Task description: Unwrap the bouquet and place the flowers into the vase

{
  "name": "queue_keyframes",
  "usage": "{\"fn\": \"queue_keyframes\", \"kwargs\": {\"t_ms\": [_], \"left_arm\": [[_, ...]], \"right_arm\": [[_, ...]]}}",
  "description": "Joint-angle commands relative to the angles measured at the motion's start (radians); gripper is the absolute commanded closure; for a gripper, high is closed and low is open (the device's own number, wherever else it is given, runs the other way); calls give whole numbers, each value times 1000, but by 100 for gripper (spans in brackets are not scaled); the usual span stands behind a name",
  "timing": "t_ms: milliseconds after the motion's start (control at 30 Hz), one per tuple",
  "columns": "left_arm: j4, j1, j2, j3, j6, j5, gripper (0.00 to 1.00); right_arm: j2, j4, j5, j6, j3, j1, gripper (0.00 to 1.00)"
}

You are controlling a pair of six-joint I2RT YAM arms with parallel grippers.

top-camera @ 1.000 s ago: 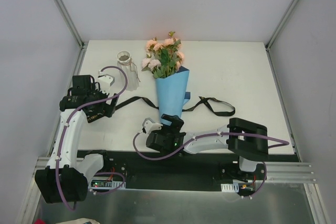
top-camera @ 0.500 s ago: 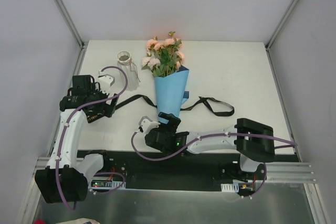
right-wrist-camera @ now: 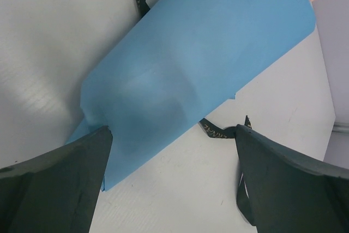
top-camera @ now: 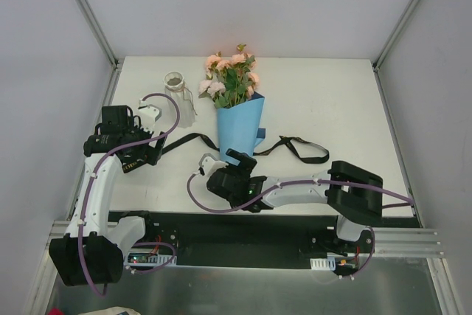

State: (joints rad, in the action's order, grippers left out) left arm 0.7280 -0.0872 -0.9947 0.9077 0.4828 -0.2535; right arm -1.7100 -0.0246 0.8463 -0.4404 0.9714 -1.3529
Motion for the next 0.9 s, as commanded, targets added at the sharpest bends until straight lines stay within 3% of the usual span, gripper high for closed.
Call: {"fn": "queue_keyframes", "kwargs": {"t_ms": [0, 333, 867], "left_arm": [[-12, -8, -8, 16, 13, -1, 1], [-13, -8, -13, 17, 13, -3, 1], [-12, -8, -25, 26, 14, -1, 1]], "right_arm": [[-25, -49, -12, -34, 24, 3, 2], [18, -60, -19, -27, 27, -41, 2], [-82, -90, 25, -75, 49, 3, 2]]}}
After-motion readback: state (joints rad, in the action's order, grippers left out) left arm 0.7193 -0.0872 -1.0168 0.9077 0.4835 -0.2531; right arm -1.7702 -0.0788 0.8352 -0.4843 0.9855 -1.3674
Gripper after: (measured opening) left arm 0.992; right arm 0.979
